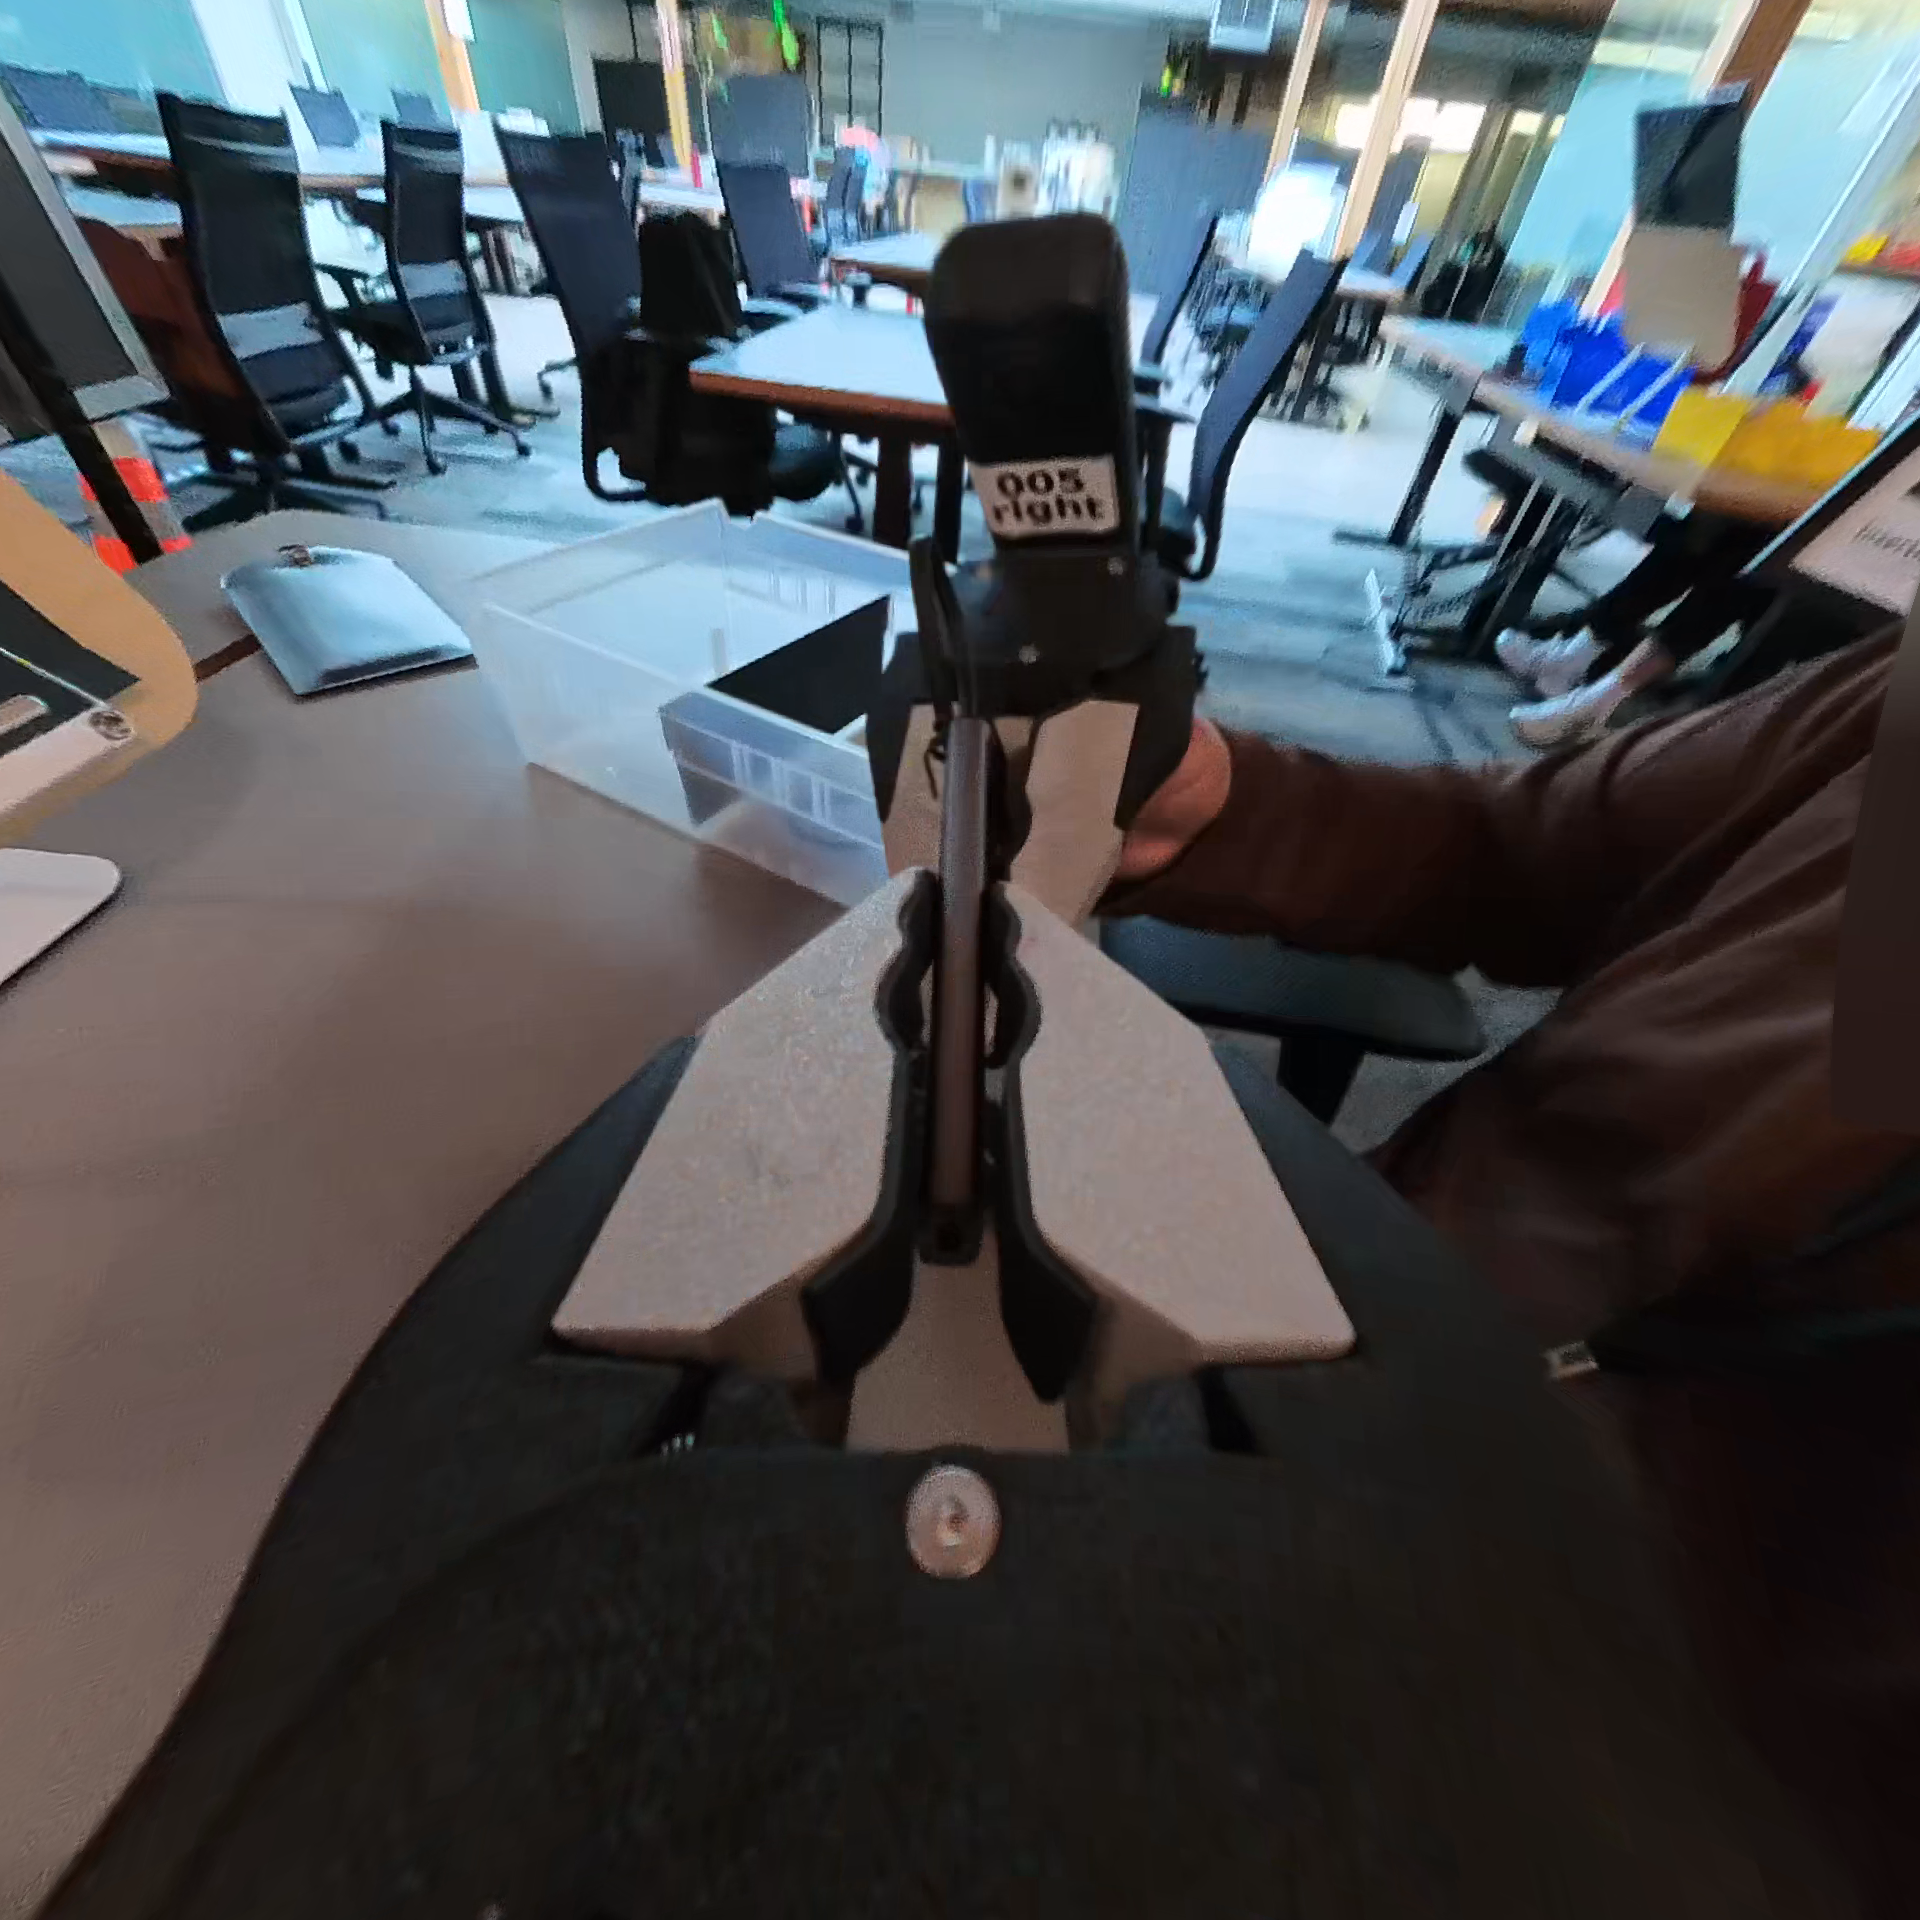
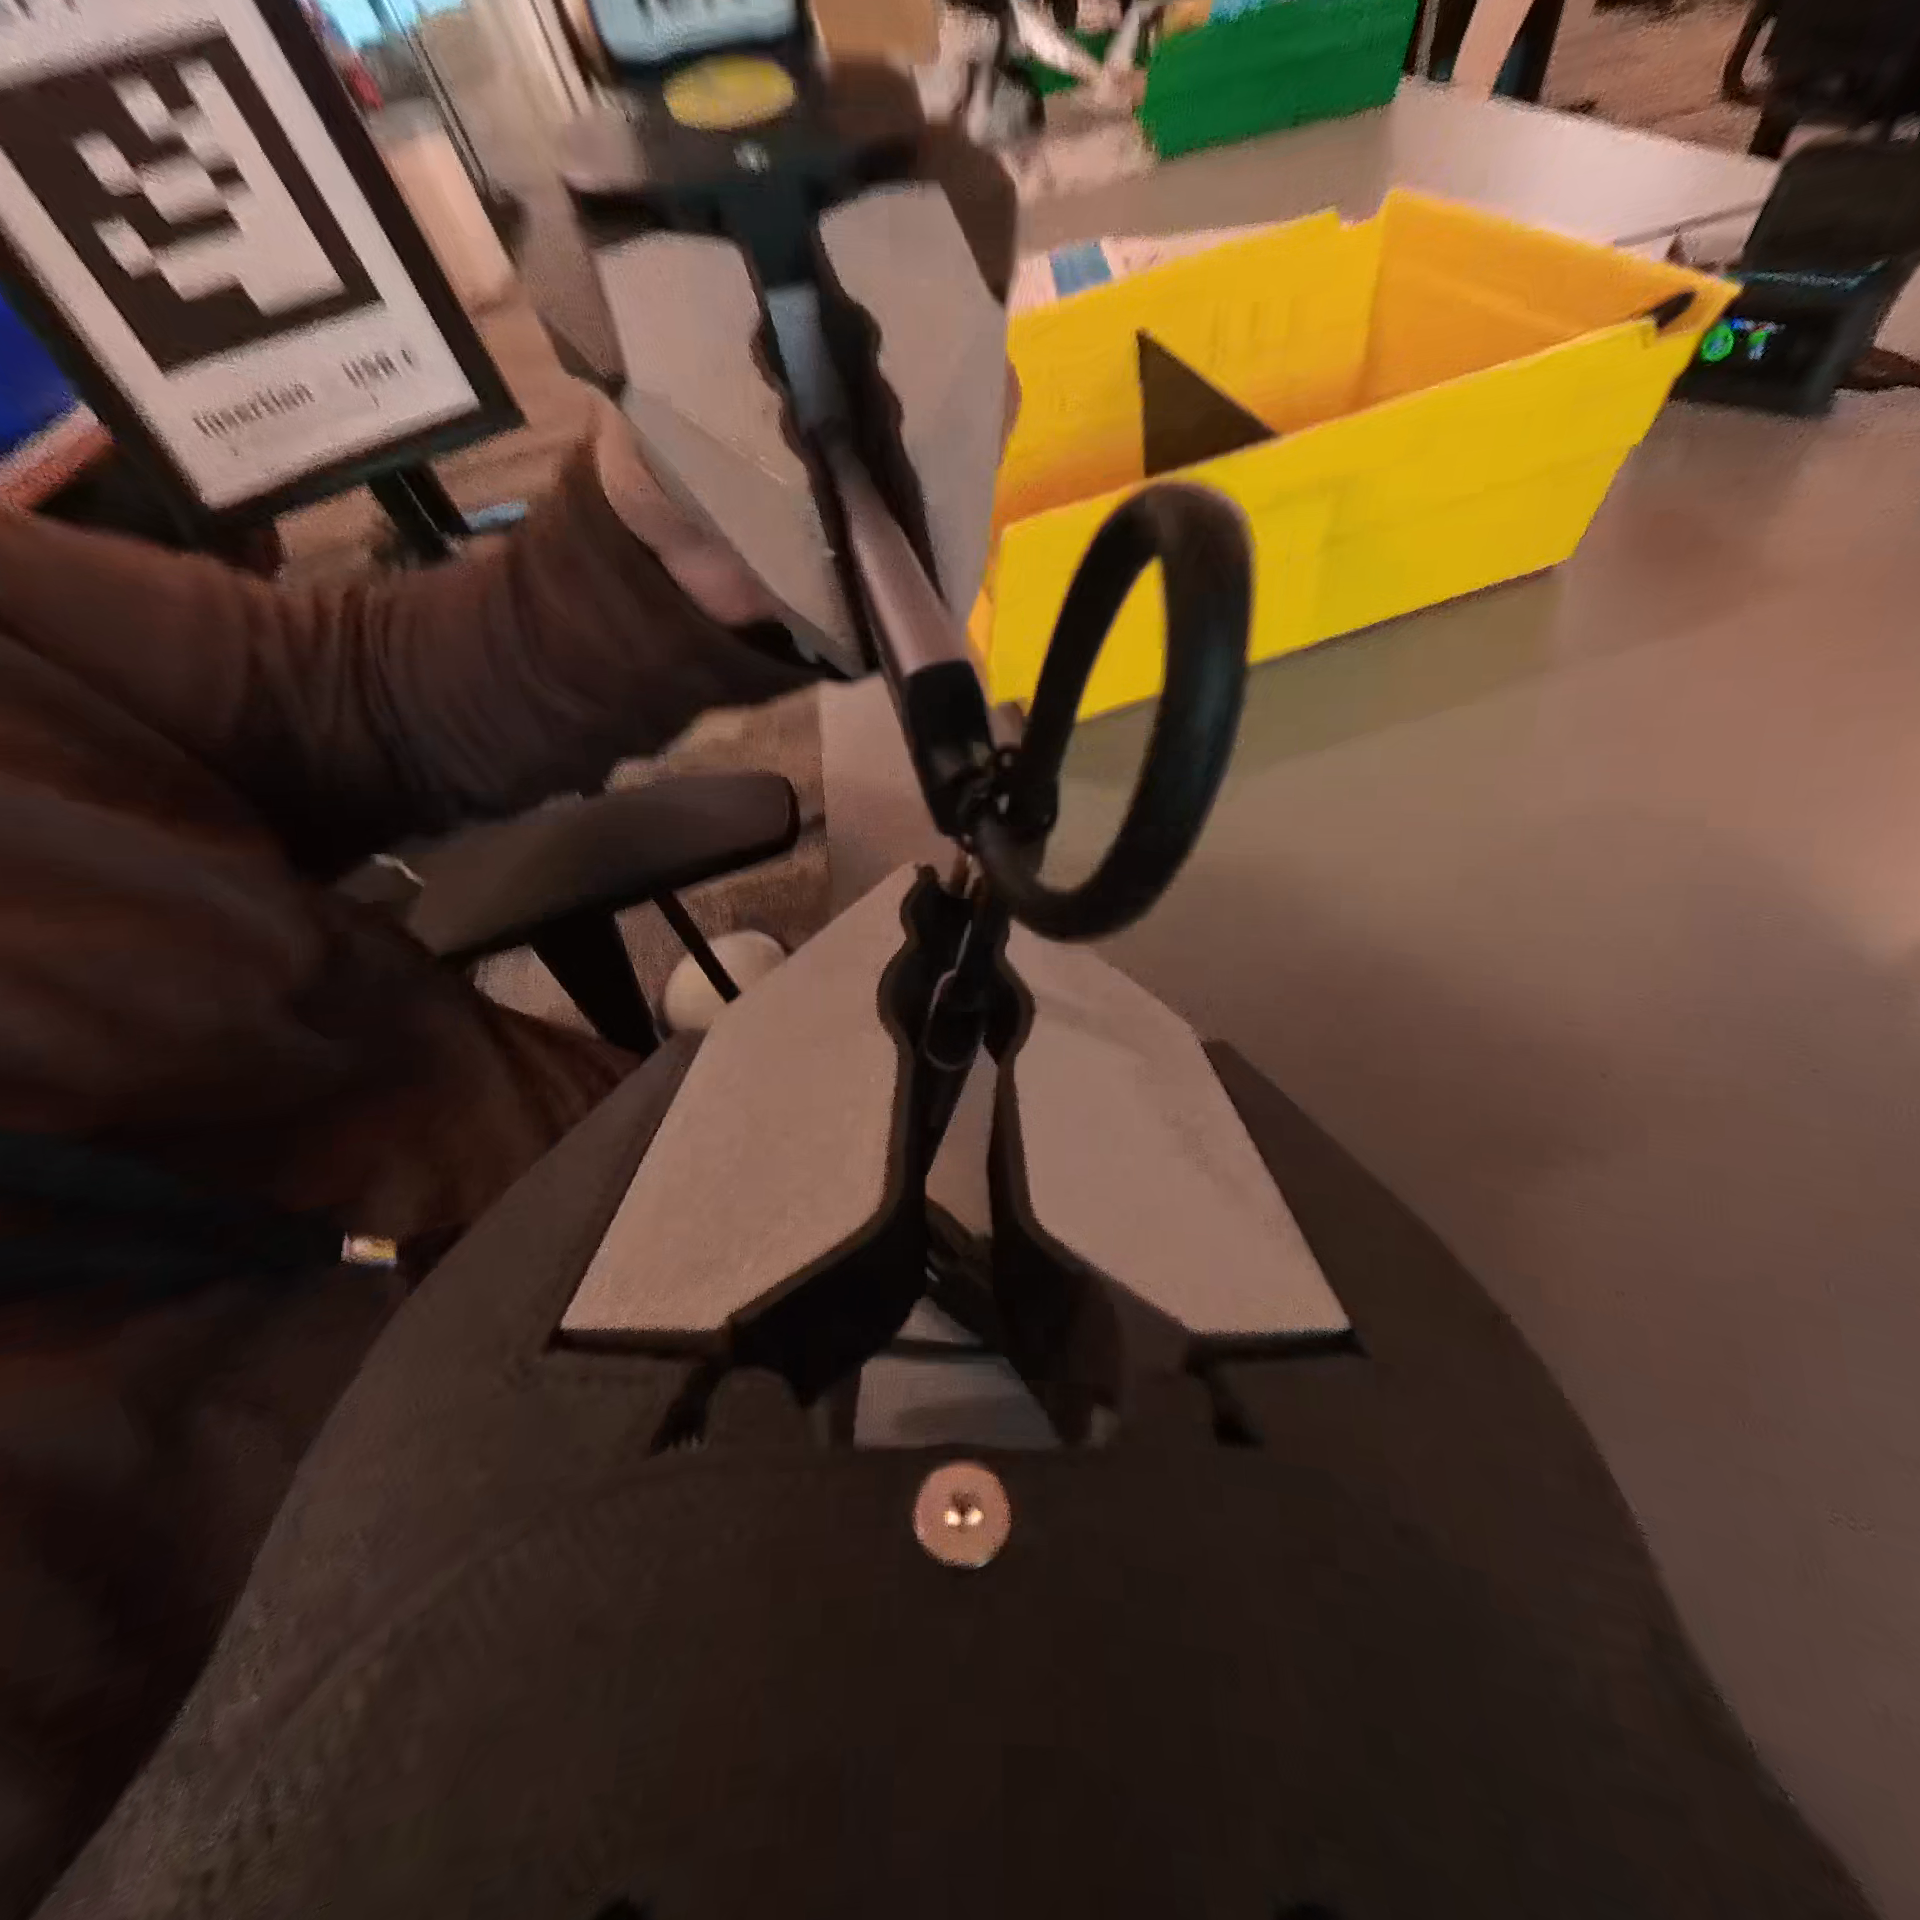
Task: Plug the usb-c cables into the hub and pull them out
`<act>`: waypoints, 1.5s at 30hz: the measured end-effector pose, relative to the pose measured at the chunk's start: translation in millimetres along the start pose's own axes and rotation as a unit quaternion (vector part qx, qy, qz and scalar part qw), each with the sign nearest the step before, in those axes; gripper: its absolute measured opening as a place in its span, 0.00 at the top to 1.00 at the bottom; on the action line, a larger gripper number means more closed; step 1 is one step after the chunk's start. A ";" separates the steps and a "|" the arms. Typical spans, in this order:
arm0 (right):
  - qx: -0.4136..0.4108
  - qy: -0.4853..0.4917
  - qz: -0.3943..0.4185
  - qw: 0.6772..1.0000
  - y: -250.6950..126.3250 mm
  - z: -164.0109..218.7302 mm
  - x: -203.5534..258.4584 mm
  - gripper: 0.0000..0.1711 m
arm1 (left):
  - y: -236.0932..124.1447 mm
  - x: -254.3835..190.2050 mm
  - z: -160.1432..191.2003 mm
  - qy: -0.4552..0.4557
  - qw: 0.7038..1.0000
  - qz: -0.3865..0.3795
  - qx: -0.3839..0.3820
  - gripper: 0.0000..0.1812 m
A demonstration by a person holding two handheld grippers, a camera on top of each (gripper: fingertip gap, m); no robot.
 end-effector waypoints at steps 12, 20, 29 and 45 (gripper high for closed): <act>0.176 -0.004 0.054 0.983 -34.0 -6.1 -3.7 0.98 | -86.0 4.9 -91.5 0.079 0.947 -0.113 -0.291 0.97; 0.020 -0.054 0.232 0.971 -141.3 -94.5 -8.7 0.98 | -78.3 1.0 -81.7 0.081 0.967 -0.098 -0.223 0.97; -0.034 -0.088 0.310 0.946 -223.2 -162.6 8.9 0.98 | -71.6 9.8 -62.2 0.030 0.971 -0.072 -0.225 0.97; 0.068 -0.018 0.246 0.967 -158.6 -46.7 -30.8 0.58 | 13.4 17.9 -10.1 -0.071 0.990 0.042 -0.117 0.96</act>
Point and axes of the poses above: each gripper's, where its closed fingertips meet, y out along the fingers, z out of its underside, x = y × z across the jaws, the point moved 6 cm from there along -y, back along the fingers, and after that the axes turned 6 degrees about -x, right-handed, at the moved point
